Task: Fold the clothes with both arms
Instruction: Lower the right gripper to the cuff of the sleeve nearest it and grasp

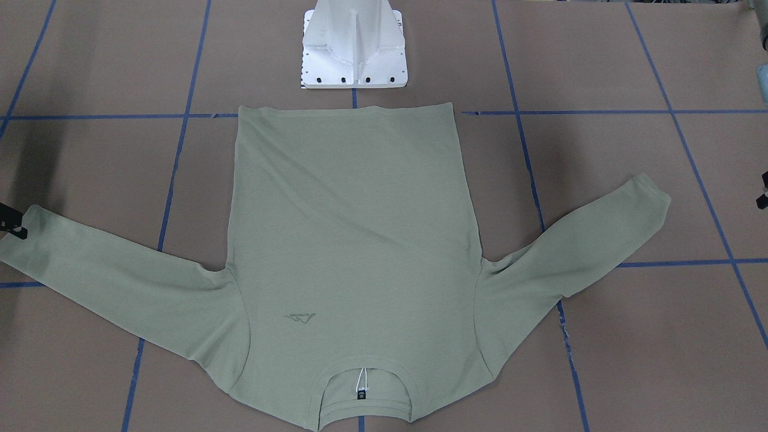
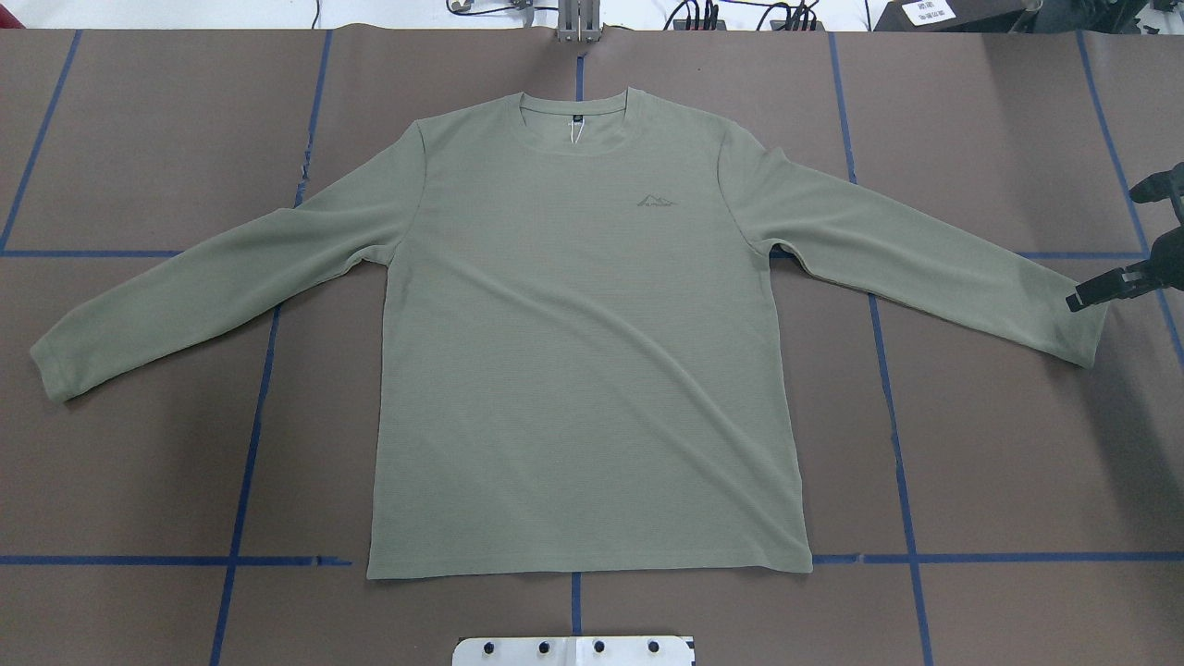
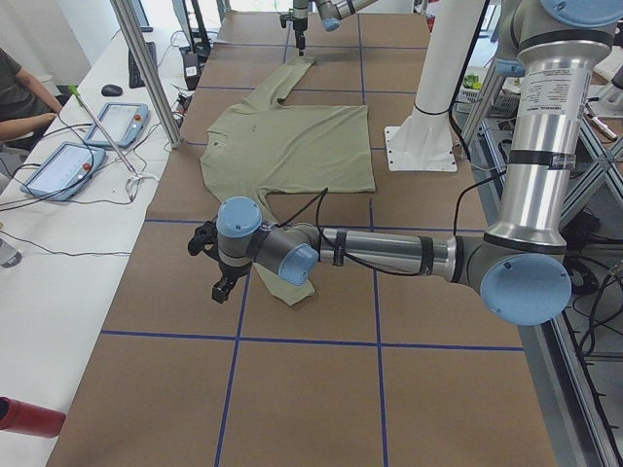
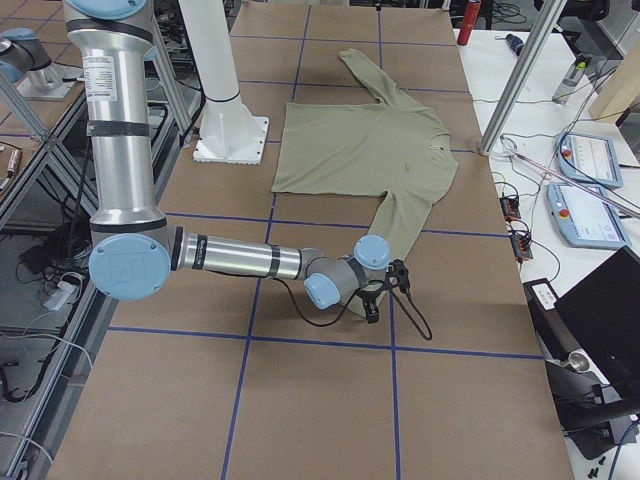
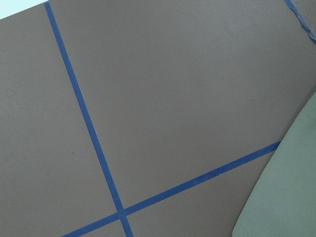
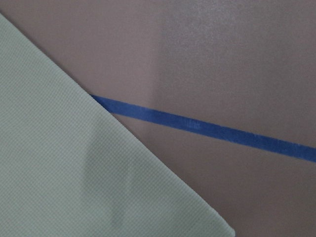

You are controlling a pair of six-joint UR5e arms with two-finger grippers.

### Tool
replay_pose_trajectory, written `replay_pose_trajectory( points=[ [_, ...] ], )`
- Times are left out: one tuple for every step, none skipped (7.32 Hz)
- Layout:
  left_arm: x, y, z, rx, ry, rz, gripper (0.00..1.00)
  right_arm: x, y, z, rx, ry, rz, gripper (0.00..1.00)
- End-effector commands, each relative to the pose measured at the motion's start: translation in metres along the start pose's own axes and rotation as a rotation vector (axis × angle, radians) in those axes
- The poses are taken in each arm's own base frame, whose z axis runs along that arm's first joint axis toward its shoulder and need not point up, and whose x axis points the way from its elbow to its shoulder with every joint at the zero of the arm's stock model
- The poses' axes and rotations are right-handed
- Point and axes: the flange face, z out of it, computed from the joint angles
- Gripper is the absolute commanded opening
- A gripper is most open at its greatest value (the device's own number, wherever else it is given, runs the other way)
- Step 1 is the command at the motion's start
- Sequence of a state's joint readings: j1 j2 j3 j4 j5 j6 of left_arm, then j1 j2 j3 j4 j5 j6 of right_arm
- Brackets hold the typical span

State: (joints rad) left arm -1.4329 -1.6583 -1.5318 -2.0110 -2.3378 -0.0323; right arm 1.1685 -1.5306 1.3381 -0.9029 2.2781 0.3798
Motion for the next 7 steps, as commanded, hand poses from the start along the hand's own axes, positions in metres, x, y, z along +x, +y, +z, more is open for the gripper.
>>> replay_pose_trajectory(
  points=[
    [0.0006,-0.0010,-0.0004,0.001,0.000,0.002,1.00,0.0000,0.0036,0.0100,-0.015,0.015,0.000,1.00],
    [0.0003,-0.0019,-0.0014,0.003,-0.001,0.002,1.00,-0.0013,0.0033,0.0119,-0.017,0.018,-0.004,1.00],
    [0.0006,-0.0028,-0.0016,0.003,-0.001,0.002,1.00,-0.0018,0.0035,0.0126,-0.019,0.018,-0.004,1.00],
    [0.0006,-0.0028,-0.0016,0.003,-0.001,0.002,1.00,-0.0003,0.0049,0.0135,-0.024,0.020,-0.003,1.00],
    [0.0006,-0.0028,-0.0016,0.003,-0.001,0.002,1.00,-0.0007,0.0051,0.0142,-0.026,0.020,-0.004,1.00],
    [0.0013,-0.0028,-0.0010,0.002,0.002,0.003,1.00,0.0005,0.0058,0.0152,-0.029,0.021,-0.001,1.00],
    [0.0007,-0.0028,-0.0016,0.003,0.001,0.002,1.00,0.0018,0.0071,0.0160,-0.032,0.023,0.000,1.00]
  ],
)
